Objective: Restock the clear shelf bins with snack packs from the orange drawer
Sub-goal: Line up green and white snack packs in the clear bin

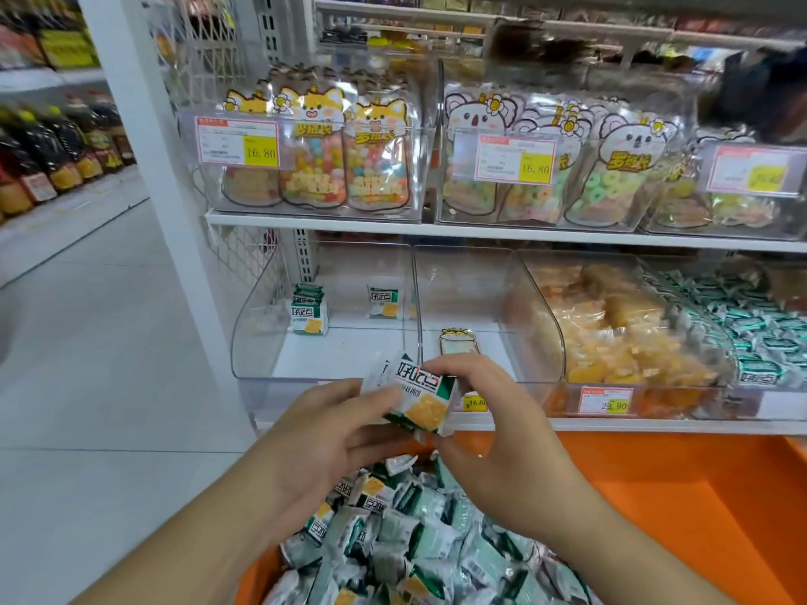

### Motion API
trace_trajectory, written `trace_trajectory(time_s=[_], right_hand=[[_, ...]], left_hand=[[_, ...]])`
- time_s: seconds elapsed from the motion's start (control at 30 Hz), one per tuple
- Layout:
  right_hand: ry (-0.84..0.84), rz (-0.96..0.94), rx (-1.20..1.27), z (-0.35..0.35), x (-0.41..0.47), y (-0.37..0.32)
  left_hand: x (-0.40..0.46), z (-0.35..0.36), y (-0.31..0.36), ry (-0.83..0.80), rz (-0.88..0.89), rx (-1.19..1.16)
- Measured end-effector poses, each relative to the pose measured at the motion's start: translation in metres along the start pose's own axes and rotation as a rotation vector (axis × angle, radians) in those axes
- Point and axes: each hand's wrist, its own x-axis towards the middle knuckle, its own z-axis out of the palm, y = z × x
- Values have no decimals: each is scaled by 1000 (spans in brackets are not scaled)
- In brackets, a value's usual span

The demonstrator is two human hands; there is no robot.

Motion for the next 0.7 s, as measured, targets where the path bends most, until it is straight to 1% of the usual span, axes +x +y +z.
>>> trace_trajectory(time_s=[0.13, 0.23, 0.33, 0.47, 0.57, 0.7], right_hand=[[-73, 13, -35, 1, -3, 0], [-109, 82, 64, 0, -2, -1], [-63, 191, 116, 0, 5, 4], [-127, 284, 259, 6, 21, 12], [-155, 297, 276, 15, 39, 13], [-227, 247, 200, 31, 82, 2]], left_hand=[[-1, -3, -7, 41, 21, 108], [1, -8, -7, 85, 32, 194], [1, -12, -3, 64, 38, 266], [3, -20, 5, 3, 36, 376], [8, -31, 11, -28, 69, 439], [20, -51, 27, 29, 122, 414]])
